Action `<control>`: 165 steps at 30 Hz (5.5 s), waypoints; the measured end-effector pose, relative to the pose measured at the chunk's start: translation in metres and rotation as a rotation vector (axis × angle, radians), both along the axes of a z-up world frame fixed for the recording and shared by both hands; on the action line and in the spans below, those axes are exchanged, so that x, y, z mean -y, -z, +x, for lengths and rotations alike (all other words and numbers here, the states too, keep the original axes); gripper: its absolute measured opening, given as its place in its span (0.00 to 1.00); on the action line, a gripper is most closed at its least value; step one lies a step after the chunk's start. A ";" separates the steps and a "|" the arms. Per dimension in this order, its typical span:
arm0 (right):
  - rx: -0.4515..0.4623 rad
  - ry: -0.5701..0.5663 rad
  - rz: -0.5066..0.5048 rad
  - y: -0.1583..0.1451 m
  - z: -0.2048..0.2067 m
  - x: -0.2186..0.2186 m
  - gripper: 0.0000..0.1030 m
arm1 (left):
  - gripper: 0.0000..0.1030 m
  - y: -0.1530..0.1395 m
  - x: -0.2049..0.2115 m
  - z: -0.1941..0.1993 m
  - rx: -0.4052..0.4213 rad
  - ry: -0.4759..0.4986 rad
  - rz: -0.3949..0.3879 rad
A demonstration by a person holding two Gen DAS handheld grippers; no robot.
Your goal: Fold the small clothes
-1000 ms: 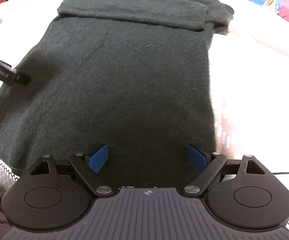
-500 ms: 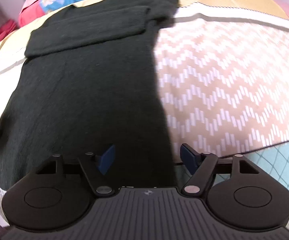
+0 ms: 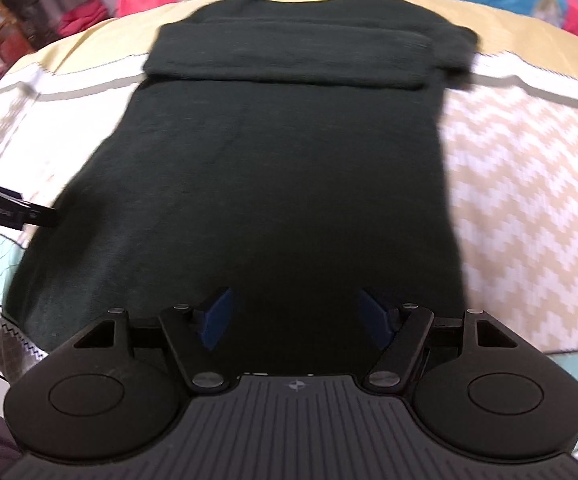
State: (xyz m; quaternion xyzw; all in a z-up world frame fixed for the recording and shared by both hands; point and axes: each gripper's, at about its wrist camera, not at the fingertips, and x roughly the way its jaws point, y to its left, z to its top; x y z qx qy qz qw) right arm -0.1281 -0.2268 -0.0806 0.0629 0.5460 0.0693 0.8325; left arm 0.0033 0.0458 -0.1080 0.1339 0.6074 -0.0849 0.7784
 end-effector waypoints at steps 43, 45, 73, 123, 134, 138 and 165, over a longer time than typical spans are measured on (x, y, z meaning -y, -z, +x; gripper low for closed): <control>-0.032 0.495 0.169 -0.002 -0.059 0.108 0.69 | 1.00 0.002 -0.020 -0.020 -0.019 0.090 0.015; -0.031 0.517 0.176 -0.001 -0.059 0.104 0.69 | 1.00 0.003 -0.021 -0.019 -0.020 0.099 0.008; -0.116 0.606 0.498 0.023 -0.088 0.168 0.71 | 1.00 0.041 -0.126 -0.024 -0.511 -0.270 -0.737; 0.087 0.409 0.889 -0.018 0.077 0.191 0.13 | 0.70 -0.038 -0.076 0.125 -0.182 -0.176 -1.029; 0.125 0.617 0.941 0.025 0.184 0.225 0.11 | 0.70 -0.026 -0.045 0.234 -0.107 -0.279 -0.989; 0.094 0.705 0.902 0.045 0.206 0.233 0.11 | 0.69 -0.012 -0.034 0.261 -0.118 -0.305 -0.921; 0.335 0.135 0.116 -0.015 0.259 0.051 0.61 | 1.00 -0.043 0.017 0.238 0.091 -0.145 -0.611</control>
